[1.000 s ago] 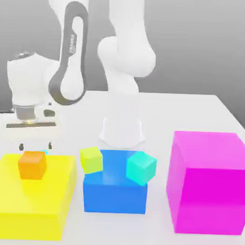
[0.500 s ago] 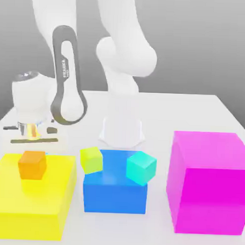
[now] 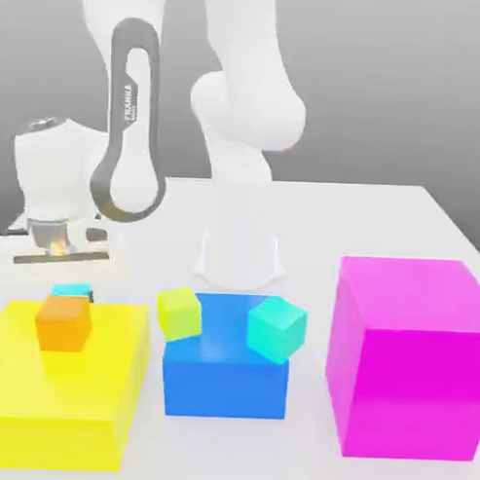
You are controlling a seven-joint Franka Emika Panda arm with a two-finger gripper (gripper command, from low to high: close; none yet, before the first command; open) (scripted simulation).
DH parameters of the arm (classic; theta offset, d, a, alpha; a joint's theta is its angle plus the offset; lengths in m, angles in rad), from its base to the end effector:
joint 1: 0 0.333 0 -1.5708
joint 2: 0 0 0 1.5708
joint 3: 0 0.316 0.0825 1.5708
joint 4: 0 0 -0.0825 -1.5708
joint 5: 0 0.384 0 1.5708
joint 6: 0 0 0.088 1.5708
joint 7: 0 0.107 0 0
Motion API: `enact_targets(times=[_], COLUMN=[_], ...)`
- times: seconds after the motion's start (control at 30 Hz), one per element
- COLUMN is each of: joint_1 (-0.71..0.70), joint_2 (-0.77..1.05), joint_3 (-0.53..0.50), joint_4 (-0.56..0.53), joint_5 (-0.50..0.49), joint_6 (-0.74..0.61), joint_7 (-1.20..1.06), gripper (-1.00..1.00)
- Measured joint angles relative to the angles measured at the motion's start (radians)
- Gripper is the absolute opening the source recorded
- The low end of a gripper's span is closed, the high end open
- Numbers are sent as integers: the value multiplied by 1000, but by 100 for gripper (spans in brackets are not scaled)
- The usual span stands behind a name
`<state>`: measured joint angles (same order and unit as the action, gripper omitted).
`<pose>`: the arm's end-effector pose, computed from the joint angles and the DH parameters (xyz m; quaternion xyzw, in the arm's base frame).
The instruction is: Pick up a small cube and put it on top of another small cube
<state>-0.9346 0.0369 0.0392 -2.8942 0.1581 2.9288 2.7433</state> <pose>0.2062 -0.2730 0.1801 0.3201 0.9472 0.0145 0.0095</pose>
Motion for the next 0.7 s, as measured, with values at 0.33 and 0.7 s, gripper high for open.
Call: enact_targets(times=[0.33, 0.7], joint_1=[-106, -28], joint_2=[-26, -105], joint_3=[-22, 72], joint_4=[76, 247], joint_5=[-146, -104], joint_6=[-135, -392], joint_7=[-61, -491], gripper=[-100, -100])
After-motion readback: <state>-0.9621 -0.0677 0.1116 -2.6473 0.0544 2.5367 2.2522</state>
